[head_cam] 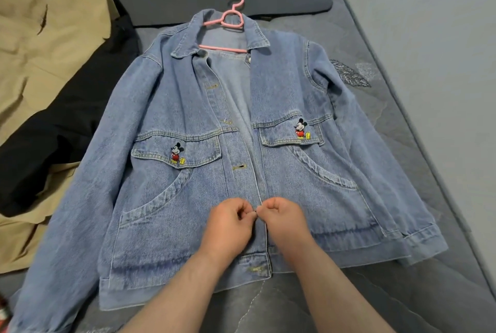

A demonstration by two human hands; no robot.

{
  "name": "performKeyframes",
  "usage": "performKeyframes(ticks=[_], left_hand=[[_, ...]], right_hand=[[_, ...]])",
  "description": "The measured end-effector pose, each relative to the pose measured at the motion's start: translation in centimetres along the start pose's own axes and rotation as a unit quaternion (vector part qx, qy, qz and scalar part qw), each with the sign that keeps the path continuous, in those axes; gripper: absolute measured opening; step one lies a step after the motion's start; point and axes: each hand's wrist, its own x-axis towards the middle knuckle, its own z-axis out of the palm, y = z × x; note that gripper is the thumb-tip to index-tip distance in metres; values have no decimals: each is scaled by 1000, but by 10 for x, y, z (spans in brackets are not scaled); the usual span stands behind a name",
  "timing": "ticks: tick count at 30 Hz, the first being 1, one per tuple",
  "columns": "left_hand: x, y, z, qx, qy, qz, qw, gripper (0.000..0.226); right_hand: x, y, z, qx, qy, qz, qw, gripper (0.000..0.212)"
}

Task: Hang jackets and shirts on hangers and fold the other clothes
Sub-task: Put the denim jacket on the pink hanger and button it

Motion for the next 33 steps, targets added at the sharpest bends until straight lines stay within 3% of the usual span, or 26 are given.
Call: performKeyframes(ticks=[4,10,14,18,21,24,26,28,31,33], left_hand=[[7,-1,1,-114,-36,-70,990,23],[4,-2,2,-97,-44,-55,993,19],[5,6,0,-192,-75,-137,969,20],[19,16,-9,-173,-126,-185,959,18],[28,20,-9,-119,-135,-198,964,19],[33,22,-9,-36,-120,-188,974,12],[41,27,-12,57,-87,-134,986,6],[56,33,-19,68,-12,-65,995,9],[79,40,-27,83,-3,-15,996,26],[89,36,-24,133,-24,10,991,40]], right_hand=[[0,1,3,42,-7,37,998,13],[4,3,6,113,-16,95,989,22],[7,5,6,107,-53,96,988,29],[8,0,1,-9,-64,42,997,27],[8,-7,5,-115,-12,-4,993,24],[5,-19,-7,-345,-44,-22,937,20],[5,-32,-24,-410,-73,-33,908,20],[16,-49,-34,-376,-40,-100,920,6],[55,-72,-22,-109,-62,-85,988,33],[77,-75,-8,-53,-104,-50,992,41]])
